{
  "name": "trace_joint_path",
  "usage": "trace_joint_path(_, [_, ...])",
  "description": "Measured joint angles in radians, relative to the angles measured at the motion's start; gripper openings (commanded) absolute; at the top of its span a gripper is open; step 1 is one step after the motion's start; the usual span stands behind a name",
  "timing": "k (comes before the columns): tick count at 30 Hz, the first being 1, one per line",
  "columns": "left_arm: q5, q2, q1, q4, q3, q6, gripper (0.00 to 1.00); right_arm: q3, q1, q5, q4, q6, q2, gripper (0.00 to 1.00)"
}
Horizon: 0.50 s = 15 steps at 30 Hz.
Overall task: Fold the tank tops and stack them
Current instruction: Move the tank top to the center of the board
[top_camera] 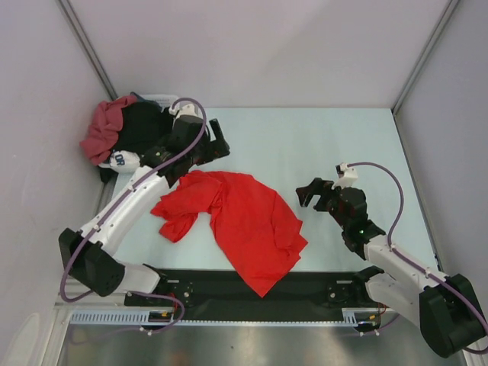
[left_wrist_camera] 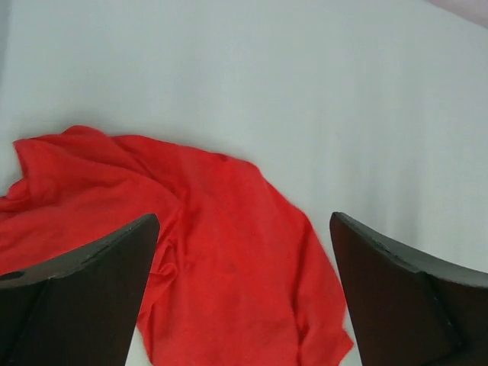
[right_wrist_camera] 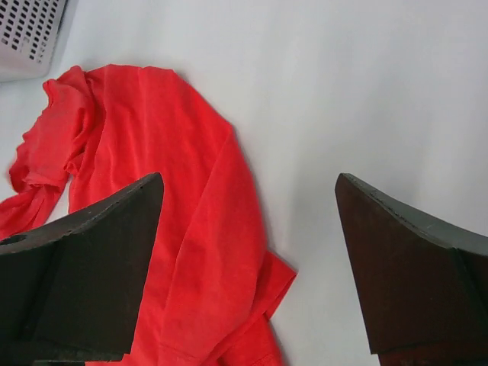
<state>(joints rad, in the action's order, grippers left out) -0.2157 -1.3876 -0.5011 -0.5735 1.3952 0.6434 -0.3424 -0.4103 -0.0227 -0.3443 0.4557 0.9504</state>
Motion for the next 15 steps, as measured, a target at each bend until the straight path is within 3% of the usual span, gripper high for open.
trace_joint_path(5, [-0.032, 0.109, 0.0, 0.002, -0.13, -0.03, 1.0, 0.0, 0.0, -0.016, 0.011, 0.0, 0.024, 0.94])
trace_joint_path(8, [-0.032, 0.187, 0.0, 0.028, -0.171, -0.063, 1.0, -0.02, 0.0, -0.021, 0.044, 0.0, 0.09, 0.76])
trace_joint_path(12, [-0.02, 0.19, 0.0, 0.055, -0.206, -0.097, 0.99, -0.061, 0.0, 0.03, 0.075, -0.001, 0.169, 0.65])
trace_joint_path(15, [-0.002, 0.136, 0.0, 0.058, -0.238, -0.117, 0.99, -0.117, -0.016, 0.067, 0.161, 0.006, 0.203, 0.67])
